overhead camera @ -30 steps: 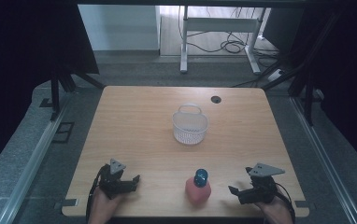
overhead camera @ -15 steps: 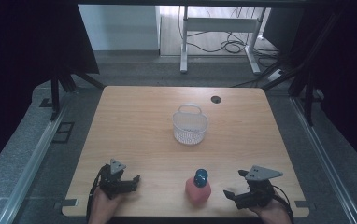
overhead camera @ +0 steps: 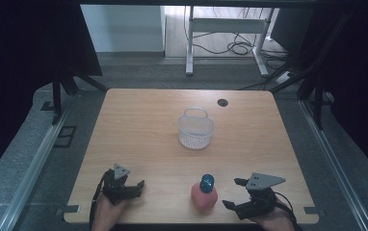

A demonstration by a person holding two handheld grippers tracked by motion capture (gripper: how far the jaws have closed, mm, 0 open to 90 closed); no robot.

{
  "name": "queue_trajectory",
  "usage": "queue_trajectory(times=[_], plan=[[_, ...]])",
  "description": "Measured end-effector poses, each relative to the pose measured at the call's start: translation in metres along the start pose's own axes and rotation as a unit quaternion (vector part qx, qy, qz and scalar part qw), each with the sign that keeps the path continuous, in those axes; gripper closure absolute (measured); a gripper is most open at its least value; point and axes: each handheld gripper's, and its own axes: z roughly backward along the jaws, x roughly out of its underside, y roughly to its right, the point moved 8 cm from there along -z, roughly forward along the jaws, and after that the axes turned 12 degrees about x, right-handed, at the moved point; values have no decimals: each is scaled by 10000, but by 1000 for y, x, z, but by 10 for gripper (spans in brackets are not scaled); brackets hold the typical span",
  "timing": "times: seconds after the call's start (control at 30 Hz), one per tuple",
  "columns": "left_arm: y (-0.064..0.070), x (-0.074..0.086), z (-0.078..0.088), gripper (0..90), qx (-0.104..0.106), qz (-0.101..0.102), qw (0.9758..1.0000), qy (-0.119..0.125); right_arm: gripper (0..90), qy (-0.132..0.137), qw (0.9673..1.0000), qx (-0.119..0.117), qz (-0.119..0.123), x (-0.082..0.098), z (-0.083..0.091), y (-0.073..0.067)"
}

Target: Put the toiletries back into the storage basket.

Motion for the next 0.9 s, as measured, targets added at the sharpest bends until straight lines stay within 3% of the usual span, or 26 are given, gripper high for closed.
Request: queue_trajectory(times=[0.23,0.4,0.9], plan=[[0,0,0,106,0,0,10000,1,210,8,9996,-248,144,-14,-3,-11],[0,0,0,105,0,1,10000,2,302,125,9989,-393,217,-25,-4,-17],[0,0,0,106,-2,-1,10000,-3,417,231,9971,-637,357,-49,-15,-29]])
